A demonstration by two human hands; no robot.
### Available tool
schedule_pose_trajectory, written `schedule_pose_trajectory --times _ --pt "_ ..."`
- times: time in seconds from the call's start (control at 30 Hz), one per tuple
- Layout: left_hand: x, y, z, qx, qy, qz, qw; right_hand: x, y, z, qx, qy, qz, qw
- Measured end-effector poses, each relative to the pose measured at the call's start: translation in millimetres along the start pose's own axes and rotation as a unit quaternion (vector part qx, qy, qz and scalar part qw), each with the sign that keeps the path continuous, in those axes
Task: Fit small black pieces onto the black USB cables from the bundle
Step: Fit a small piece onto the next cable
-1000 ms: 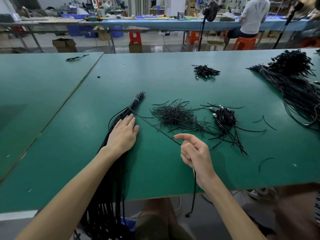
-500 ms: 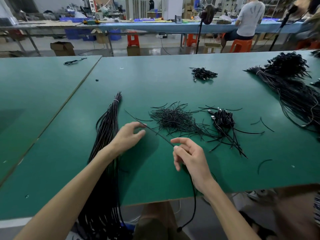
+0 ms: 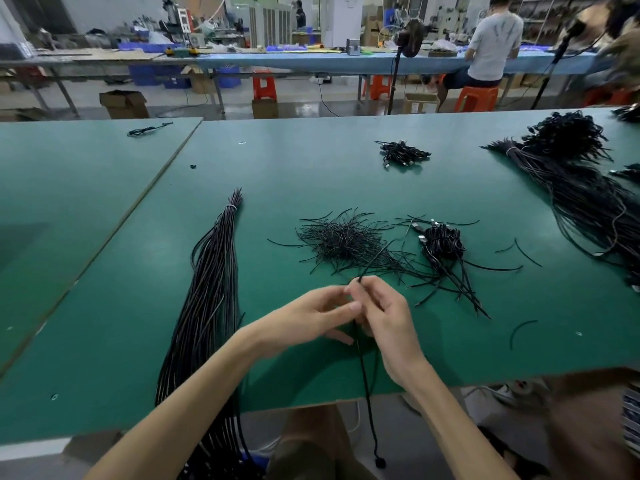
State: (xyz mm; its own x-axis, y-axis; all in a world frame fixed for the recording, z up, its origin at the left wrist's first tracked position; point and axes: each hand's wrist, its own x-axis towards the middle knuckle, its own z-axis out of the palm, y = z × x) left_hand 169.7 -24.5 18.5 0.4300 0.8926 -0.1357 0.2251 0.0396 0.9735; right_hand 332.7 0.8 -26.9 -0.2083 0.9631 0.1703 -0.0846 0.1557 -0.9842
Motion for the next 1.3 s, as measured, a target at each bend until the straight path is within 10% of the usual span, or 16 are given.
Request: schedule_pose_trajectory --times 0.4,0.53,0.73,1.3 --pt "-40 13 -7 -0.037 -0.241 0.004 0.97 4 5 -5 0.125 0.137 0.064 0.981" --pt "-25 16 -34 -0.244 -0.082 0.06 0.964 4 5 -5 0.106 0.125 0.077 0.983" --pt "13 10 -67 -0.549 0.105 0.11 0.822 2 2 -7 0.106 0.108 0.077 0.985" --pt "21 -57 -86 -0.685 0.189 0.111 0.695 2 0 -8 0.216 0.165 0.095 0.958"
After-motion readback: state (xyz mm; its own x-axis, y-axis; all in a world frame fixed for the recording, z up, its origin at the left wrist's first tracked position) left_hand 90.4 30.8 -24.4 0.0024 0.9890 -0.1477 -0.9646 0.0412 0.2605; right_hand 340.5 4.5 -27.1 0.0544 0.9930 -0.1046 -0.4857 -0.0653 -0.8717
